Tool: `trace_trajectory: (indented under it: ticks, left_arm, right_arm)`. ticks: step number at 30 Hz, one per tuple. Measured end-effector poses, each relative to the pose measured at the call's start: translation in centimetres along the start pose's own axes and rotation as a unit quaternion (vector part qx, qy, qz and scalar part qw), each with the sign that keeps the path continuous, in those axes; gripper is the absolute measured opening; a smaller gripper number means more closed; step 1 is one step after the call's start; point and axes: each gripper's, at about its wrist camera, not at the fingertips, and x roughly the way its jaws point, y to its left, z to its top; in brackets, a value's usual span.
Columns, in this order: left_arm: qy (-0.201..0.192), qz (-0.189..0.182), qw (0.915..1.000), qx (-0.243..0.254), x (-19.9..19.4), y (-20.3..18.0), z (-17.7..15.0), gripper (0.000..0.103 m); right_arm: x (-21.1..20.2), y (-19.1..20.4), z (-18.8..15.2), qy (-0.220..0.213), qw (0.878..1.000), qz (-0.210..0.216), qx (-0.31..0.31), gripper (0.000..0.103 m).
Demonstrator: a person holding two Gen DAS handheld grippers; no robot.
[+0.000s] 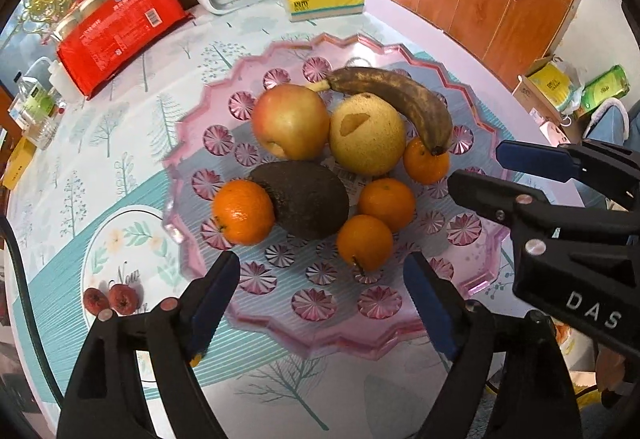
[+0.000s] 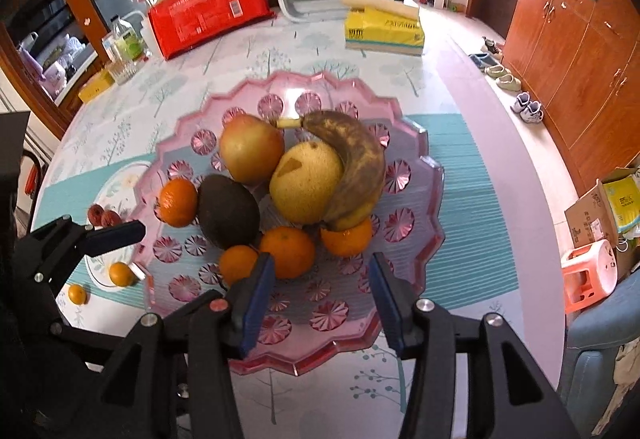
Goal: Organize fruits
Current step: 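Move both tools back over the white plate toward the lychees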
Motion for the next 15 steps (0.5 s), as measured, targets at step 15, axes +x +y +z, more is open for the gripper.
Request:
trace_trajectory:
  ticks: [15]
  left_arm:
    - [-0.031,0.021,0.9990,-0.023,-3.2,2.7,-1.7,0.091]
  right_arm:
    - [-1.7,2.4,-0.4,-0.021,1.000,-0.008,-0.003,0.049]
